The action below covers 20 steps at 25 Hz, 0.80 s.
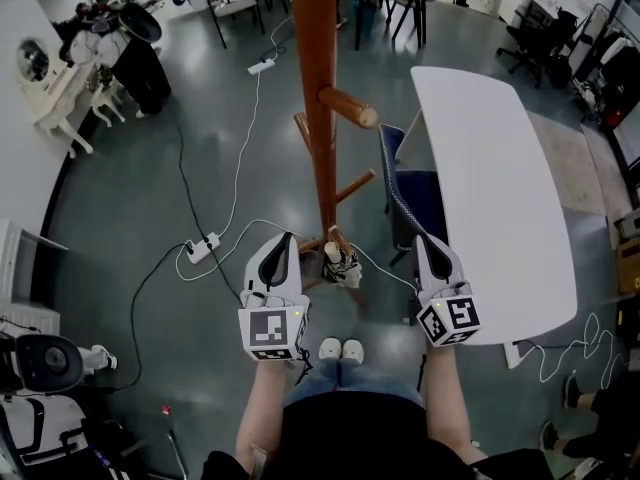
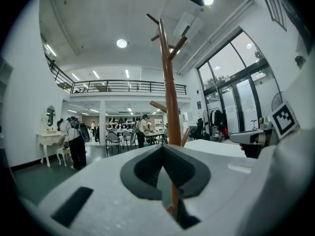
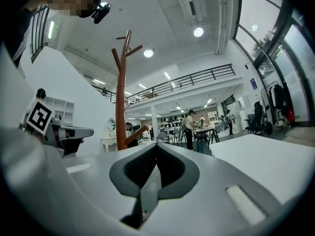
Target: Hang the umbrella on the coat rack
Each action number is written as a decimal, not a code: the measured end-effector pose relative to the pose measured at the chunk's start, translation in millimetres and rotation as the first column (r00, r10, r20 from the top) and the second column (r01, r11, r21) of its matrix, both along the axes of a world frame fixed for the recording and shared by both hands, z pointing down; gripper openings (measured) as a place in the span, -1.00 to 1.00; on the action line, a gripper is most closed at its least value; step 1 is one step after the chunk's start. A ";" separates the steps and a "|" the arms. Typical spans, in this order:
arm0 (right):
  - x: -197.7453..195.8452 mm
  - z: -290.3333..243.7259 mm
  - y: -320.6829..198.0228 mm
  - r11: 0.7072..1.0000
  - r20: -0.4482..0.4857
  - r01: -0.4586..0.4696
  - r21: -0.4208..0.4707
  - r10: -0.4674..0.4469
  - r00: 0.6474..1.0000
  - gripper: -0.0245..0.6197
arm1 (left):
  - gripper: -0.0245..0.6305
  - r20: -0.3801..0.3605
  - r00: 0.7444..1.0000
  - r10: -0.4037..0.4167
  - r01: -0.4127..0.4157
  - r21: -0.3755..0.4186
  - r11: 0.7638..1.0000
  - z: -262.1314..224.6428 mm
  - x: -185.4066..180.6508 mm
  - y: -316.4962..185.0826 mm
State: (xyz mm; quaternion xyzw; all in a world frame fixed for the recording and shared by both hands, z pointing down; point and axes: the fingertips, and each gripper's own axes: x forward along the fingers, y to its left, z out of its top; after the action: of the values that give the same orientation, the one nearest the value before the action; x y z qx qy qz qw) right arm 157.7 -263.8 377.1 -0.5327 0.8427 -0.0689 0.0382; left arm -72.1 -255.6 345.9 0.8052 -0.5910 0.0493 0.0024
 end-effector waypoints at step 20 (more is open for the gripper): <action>11.8 8.5 -7.6 1.000 -0.029 -0.024 -0.015 0.024 0.999 -0.90 | -0.91 -0.007 1.000 0.000 -0.001 -0.043 0.999 14.9 -8.8 -5.8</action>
State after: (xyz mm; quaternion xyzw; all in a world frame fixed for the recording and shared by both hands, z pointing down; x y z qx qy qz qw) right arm 169.5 -271.3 385.6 -0.5441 0.8360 -0.0672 0.0228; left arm -80.8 -261.4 360.8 0.8053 -0.5896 0.0590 0.0217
